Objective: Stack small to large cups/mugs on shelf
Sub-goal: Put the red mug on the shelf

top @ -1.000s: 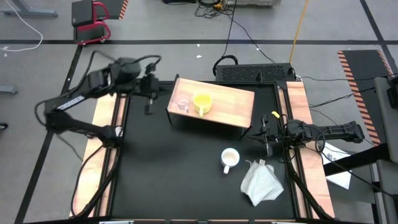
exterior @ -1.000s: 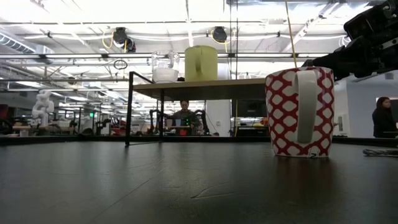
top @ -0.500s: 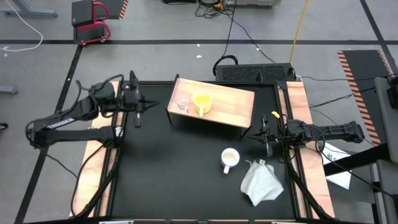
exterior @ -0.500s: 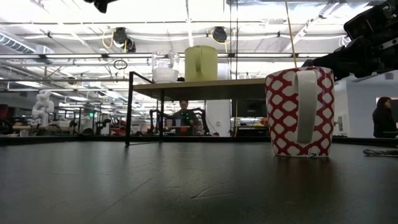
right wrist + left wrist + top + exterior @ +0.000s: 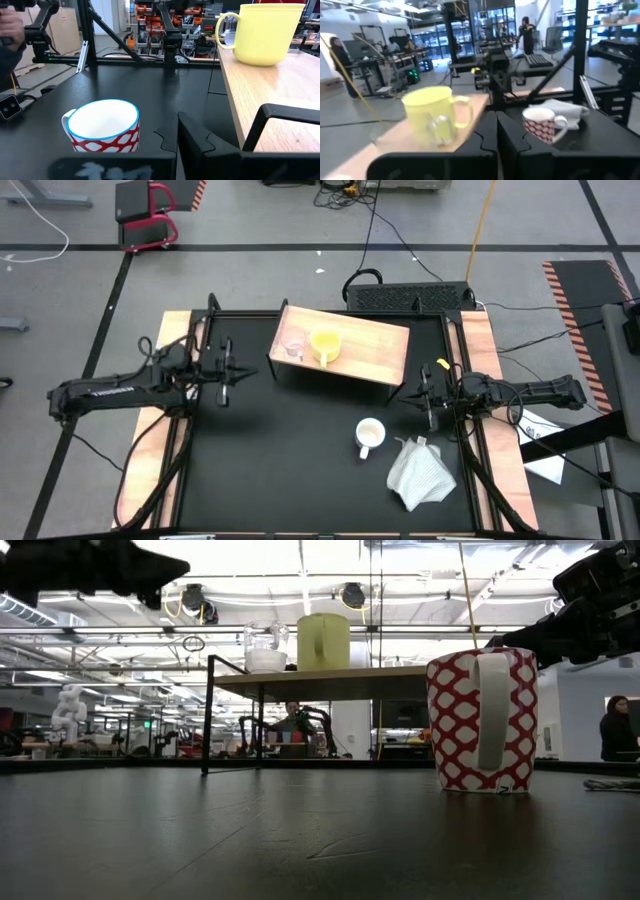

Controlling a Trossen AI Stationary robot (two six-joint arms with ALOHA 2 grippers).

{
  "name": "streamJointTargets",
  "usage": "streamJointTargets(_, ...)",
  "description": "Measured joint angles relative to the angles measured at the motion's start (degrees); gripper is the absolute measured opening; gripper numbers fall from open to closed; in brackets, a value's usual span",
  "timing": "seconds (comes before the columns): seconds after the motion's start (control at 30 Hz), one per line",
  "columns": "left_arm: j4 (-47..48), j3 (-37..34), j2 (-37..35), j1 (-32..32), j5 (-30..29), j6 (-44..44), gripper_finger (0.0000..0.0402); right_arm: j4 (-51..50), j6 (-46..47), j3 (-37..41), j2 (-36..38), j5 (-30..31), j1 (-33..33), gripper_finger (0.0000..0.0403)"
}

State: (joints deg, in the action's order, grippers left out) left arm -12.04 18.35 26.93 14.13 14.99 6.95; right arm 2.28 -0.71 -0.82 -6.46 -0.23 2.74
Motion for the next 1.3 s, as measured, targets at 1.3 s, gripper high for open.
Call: streamJointTargets(1.3,-0.67,-17.8,-9.76,-1.57,10.59,4.12,0.0,0.42,1.16,0.0,0.02,0.0,0.0,0.0)
